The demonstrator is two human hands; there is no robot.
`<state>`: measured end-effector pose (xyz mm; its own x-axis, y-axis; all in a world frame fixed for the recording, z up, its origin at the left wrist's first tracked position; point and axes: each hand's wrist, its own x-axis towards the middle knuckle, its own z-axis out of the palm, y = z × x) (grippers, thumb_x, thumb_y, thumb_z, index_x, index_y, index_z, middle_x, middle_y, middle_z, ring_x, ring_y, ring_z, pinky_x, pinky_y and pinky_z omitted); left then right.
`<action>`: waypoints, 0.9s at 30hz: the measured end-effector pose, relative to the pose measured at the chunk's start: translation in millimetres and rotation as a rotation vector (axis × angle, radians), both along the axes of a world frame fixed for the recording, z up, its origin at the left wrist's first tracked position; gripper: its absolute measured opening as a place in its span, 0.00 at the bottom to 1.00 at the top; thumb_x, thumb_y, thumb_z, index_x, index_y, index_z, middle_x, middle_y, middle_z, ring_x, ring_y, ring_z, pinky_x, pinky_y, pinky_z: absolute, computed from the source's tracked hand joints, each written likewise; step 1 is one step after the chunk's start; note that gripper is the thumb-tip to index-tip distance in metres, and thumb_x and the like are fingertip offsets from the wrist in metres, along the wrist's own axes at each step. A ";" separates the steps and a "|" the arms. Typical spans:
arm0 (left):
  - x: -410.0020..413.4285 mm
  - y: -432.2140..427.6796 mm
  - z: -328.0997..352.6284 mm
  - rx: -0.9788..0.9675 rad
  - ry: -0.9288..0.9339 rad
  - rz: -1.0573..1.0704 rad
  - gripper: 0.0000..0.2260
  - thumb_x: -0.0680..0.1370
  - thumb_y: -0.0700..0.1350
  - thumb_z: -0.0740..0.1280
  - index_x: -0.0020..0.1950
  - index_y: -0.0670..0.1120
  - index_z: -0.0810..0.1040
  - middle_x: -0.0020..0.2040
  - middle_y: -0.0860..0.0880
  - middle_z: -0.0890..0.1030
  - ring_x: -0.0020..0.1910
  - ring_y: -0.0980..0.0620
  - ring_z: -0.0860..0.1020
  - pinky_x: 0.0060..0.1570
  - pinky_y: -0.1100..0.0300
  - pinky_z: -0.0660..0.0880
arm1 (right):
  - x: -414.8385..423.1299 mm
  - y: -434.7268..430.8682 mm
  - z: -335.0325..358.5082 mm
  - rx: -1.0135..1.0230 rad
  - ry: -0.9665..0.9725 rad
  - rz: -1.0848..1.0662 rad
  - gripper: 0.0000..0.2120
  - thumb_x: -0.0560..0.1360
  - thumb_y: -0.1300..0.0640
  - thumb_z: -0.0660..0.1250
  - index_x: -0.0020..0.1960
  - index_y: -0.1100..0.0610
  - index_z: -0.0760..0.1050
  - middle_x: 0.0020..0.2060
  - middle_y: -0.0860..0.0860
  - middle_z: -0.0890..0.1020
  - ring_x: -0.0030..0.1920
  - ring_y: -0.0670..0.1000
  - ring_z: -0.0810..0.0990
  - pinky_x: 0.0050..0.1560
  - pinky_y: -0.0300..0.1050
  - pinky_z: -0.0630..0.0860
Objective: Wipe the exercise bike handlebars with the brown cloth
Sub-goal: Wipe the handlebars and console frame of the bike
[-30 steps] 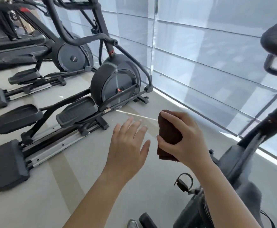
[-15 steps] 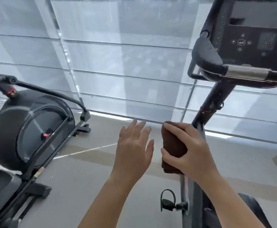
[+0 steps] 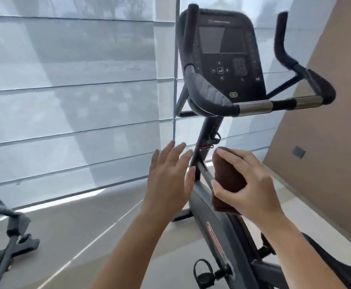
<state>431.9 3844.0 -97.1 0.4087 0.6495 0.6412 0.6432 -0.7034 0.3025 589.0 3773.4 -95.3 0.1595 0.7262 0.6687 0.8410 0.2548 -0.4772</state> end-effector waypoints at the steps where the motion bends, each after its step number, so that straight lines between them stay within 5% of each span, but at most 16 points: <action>1: 5.7 9.0 1.0 0.002 0.008 -0.031 0.16 0.74 0.40 0.68 0.61 0.41 0.75 0.64 0.42 0.75 0.68 0.41 0.67 0.66 0.45 0.56 | 5.1 5.0 1.1 0.003 -0.007 -0.031 0.27 0.65 0.50 0.71 0.63 0.51 0.73 0.56 0.50 0.76 0.53 0.52 0.76 0.53 0.48 0.77; 14: 114.4 142.8 43.1 0.197 0.018 -0.219 0.15 0.74 0.43 0.65 0.58 0.39 0.77 0.61 0.41 0.77 0.65 0.40 0.70 0.63 0.40 0.63 | 116.2 132.9 52.7 0.174 -0.139 -0.177 0.27 0.67 0.48 0.69 0.64 0.57 0.72 0.59 0.55 0.77 0.58 0.55 0.74 0.58 0.53 0.74; 27: 128.7 217.9 48.2 0.158 0.082 -0.286 0.23 0.74 0.55 0.59 0.61 0.43 0.75 0.64 0.45 0.74 0.68 0.46 0.66 0.63 0.39 0.64 | 153.5 186.6 58.6 0.051 -0.145 0.100 0.24 0.66 0.50 0.68 0.61 0.56 0.74 0.55 0.53 0.78 0.56 0.52 0.76 0.57 0.50 0.75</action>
<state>560.6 4061.9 -48.8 0.6140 0.3962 0.6826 0.4307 -0.8930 0.1309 742.5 3959.9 -36.7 -0.0125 0.6985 0.7155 0.8693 0.3611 -0.3374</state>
